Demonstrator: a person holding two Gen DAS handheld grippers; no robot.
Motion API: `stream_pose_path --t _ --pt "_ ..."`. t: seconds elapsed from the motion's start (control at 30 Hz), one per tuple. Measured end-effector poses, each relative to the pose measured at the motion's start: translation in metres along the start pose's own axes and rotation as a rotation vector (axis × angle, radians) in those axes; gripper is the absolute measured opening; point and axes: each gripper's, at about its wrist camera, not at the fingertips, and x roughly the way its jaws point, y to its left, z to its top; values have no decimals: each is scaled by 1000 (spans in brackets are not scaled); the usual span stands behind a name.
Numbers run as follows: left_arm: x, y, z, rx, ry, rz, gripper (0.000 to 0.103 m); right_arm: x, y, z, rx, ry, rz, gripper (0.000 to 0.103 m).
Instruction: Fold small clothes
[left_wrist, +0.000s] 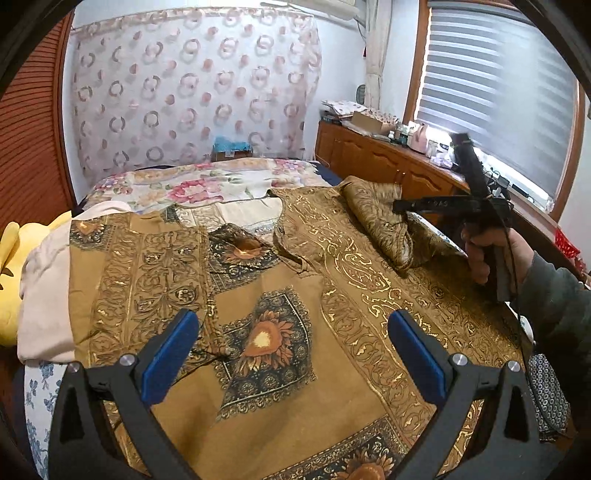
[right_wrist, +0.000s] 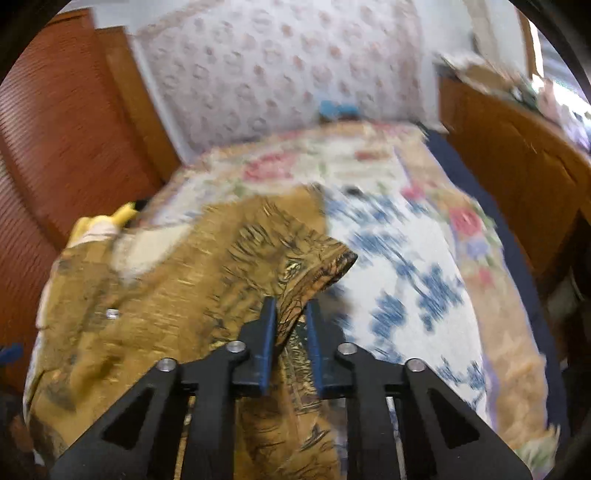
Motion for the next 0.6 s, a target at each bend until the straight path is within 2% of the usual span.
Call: stream_pose_path --t 0.1,0.2,0.27,0.37,0.4,0.47,0.6 --pt "-1 2 -1 0 -7 10 103 -8 27 5 -80 -25 42 10" --pt "-2 4 -4 8 -5 25 103 -7 50 9 -143 -24 16 10" --pt "-2 6 -5 12 -3 33 103 -3 63 10 -176 -16 21 17" --pt "-3 12 -6 6 0 35 103 8 76 9 -211 19 72 19" --pt "-3 15 -6 4 2 36 103 13 81 8 -229 38 79 22" --pt "-5 22 -6 4 3 42 103 18 85 6 -255 51 55 36" --pt "-6 38 -2 -1 0 72 103 22 82 2 -264 60 35 44"
